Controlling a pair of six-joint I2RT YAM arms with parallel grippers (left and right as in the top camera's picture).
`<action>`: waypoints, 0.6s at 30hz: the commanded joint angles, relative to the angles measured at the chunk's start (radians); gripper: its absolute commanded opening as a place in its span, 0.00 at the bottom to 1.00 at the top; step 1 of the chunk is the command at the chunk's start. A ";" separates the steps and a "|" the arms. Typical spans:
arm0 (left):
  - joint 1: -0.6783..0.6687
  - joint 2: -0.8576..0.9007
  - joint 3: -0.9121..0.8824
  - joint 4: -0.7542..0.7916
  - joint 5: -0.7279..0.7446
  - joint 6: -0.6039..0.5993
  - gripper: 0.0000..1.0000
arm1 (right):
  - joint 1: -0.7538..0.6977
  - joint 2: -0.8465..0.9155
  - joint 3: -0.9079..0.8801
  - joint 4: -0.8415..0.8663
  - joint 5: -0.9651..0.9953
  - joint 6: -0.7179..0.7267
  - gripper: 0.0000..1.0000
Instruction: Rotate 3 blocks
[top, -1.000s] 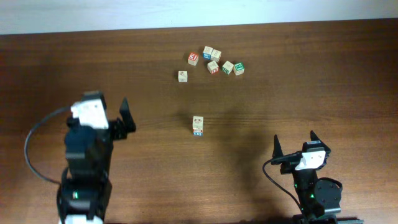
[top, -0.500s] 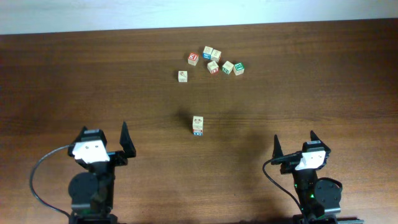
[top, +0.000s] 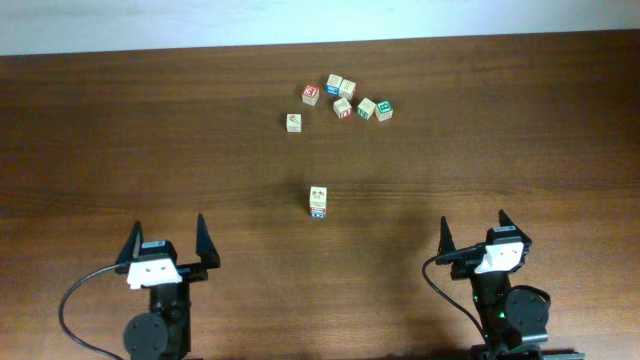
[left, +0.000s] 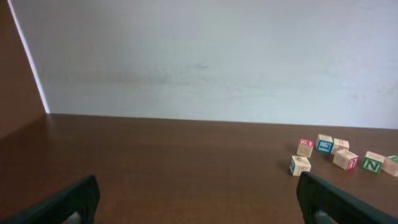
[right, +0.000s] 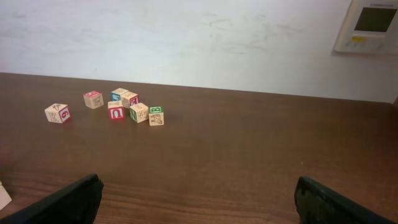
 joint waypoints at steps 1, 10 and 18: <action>0.007 -0.060 -0.039 0.002 0.021 0.017 0.99 | -0.006 -0.010 -0.009 -0.003 0.009 0.001 0.98; 0.007 -0.095 -0.039 -0.032 0.021 0.017 0.99 | -0.006 -0.010 -0.009 -0.003 0.009 0.001 0.98; 0.007 -0.095 -0.039 -0.080 0.020 0.017 0.99 | -0.006 -0.010 -0.009 -0.003 0.009 0.001 0.98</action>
